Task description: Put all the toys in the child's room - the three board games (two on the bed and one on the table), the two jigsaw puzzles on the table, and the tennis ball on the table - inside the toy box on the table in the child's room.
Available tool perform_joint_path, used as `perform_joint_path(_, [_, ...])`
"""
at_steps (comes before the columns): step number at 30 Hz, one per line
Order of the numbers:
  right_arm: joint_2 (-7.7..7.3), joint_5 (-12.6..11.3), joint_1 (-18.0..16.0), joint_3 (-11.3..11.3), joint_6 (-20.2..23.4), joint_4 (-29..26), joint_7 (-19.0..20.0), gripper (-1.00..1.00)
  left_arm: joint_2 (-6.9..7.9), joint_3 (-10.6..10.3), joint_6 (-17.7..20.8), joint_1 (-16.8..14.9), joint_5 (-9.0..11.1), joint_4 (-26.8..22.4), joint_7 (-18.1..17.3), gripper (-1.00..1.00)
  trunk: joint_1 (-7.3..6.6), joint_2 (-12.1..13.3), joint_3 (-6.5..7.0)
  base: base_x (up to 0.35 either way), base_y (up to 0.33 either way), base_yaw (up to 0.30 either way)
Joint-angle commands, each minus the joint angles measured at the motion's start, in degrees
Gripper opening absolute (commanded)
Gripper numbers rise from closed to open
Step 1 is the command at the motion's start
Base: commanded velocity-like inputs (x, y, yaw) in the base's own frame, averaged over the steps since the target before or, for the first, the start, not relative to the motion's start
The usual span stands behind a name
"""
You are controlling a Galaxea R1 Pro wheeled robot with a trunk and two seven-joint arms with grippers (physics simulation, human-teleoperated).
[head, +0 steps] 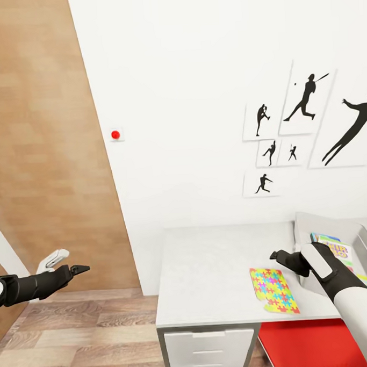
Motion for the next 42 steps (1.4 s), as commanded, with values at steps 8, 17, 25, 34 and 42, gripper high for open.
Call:
perform_joint_path(8, [-0.04, -0.5, 0.1, 0.1, -0.1, -0.1, -0.5, 1.0, 0.01, 0.0, 0.2, 0.0, 0.7, 0.0, 0.6, 1.0, 0.04, -0.1, -0.88, 0.0, 0.0, 0.0])
perform_joint_path(17, [-0.12, -0.5, 0.1, 0.1, -2.6, -0.1, -0.4, 1.0, 0.01, -0.1, 0.2, -0.1, 0.7, 0.0, 0.6, 1.0, 0.04, -0.1, -1.72, 0.0, 0.0, 0.0])
perform_joint_path(25, [-0.12, -0.5, 0.2, 0.1, -4.1, -0.1, 0.9, 1.0, 0.01, -0.2, 0.2, 0.0, 0.7, 0.0, 0.6, 1.0, 0.04, -0.1, -2.46, 0.0, 0.0, 0.0])
perform_joint_path(34, [-0.12, -0.5, 0.2, 0.1, -4.2, -0.1, 1.1, 1.0, 0.02, -0.2, 0.2, -0.1, 0.6, 0.0, -2.4, 1.0, 0.04, -0.1, -3.29, 0.0, 0.0, 0.0])
perform_joint_path(42, [-0.12, -0.5, 0.2, 0.1, -4.3, -0.1, 1.1, 1.0, 0.04, -0.2, 0.2, 0.0, 0.6, 0.0, -2.9, 1.0, 0.04, -0.1, -4.03, 0.0, 0.0, 0.0])
